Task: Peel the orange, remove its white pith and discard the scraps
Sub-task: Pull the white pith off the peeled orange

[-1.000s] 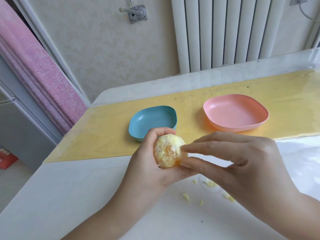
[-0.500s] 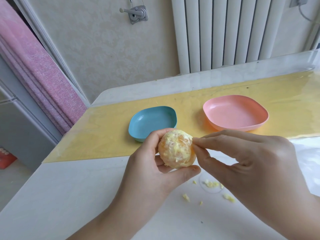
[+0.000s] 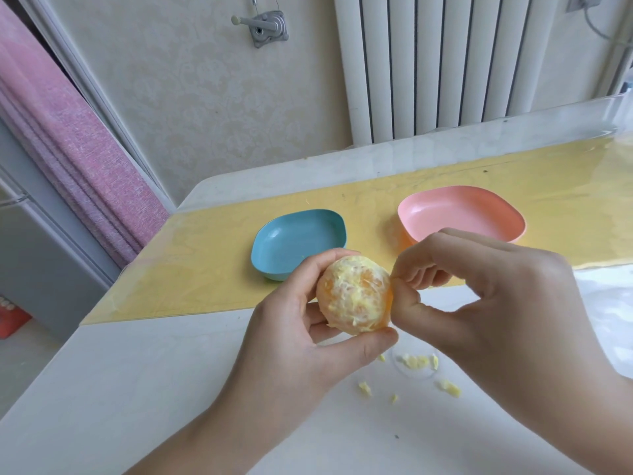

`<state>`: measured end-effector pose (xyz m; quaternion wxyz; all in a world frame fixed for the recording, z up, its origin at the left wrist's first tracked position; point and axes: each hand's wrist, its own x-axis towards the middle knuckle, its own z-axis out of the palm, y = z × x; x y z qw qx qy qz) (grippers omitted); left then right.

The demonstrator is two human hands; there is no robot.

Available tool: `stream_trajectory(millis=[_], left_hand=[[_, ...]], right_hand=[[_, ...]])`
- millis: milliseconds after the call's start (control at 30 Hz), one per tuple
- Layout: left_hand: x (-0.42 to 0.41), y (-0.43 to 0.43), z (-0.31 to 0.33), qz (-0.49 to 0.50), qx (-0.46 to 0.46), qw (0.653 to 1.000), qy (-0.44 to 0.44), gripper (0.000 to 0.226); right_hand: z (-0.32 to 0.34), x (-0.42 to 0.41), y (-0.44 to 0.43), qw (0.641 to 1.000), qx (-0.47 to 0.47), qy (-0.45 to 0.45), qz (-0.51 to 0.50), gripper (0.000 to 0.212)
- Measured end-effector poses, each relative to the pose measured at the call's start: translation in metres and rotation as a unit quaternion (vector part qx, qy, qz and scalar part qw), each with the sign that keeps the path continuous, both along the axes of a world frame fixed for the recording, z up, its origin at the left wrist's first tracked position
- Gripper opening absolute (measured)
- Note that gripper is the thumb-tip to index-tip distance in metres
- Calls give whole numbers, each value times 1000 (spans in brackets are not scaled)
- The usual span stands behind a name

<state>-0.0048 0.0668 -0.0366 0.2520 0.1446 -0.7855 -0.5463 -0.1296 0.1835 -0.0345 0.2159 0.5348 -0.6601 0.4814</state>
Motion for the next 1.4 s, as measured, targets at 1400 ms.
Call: stream_trajectory(millis=[1400], left_hand=[[4,-8,11,22,-56,998,27,57]], right_hand=[[1,-10,0,947,20,-223,231,25]])
